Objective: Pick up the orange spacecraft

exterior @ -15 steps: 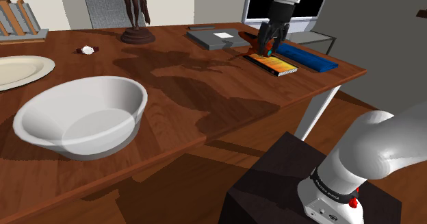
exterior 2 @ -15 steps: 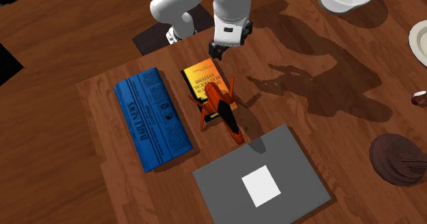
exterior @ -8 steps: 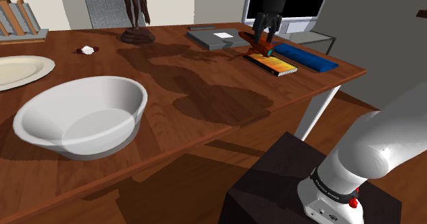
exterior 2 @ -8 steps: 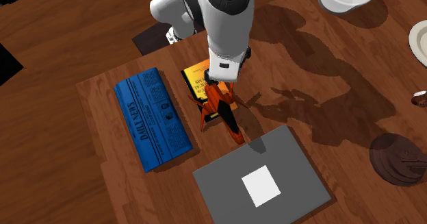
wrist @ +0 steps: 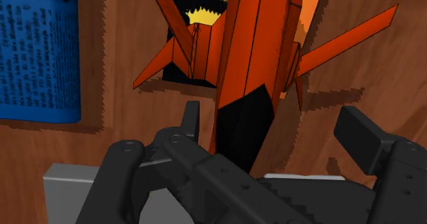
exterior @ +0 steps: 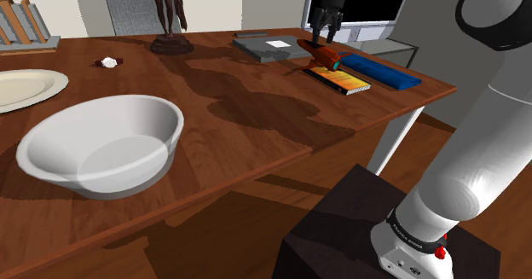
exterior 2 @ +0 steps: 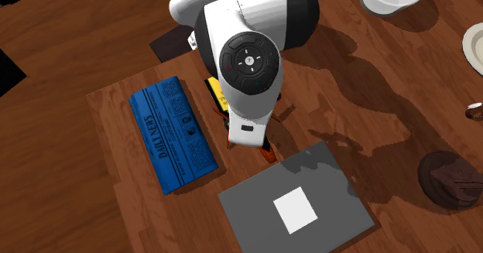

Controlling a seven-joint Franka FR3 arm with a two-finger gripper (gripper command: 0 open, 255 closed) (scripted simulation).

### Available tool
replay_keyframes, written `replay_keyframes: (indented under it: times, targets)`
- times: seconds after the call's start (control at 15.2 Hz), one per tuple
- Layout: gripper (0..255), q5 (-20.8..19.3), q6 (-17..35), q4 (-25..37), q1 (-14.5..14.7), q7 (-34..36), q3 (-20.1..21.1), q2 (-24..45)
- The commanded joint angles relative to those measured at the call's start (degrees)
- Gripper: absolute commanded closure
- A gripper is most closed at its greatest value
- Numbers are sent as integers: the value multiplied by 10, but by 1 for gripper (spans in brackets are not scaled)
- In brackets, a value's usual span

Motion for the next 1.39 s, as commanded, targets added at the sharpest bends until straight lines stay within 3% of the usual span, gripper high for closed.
replay_keyframes:
  times: [0.0,0.53,0.59,1.32]
  targets:
    - [0,4,-2,15,-3,-6,-3,16]
    - [0,0,53,-52,-1,-9,-1,3]
    - [255,0,52,-52,-1,-8,-1,2]
    - [255,1,36,-33,-2,-8,-1,6]
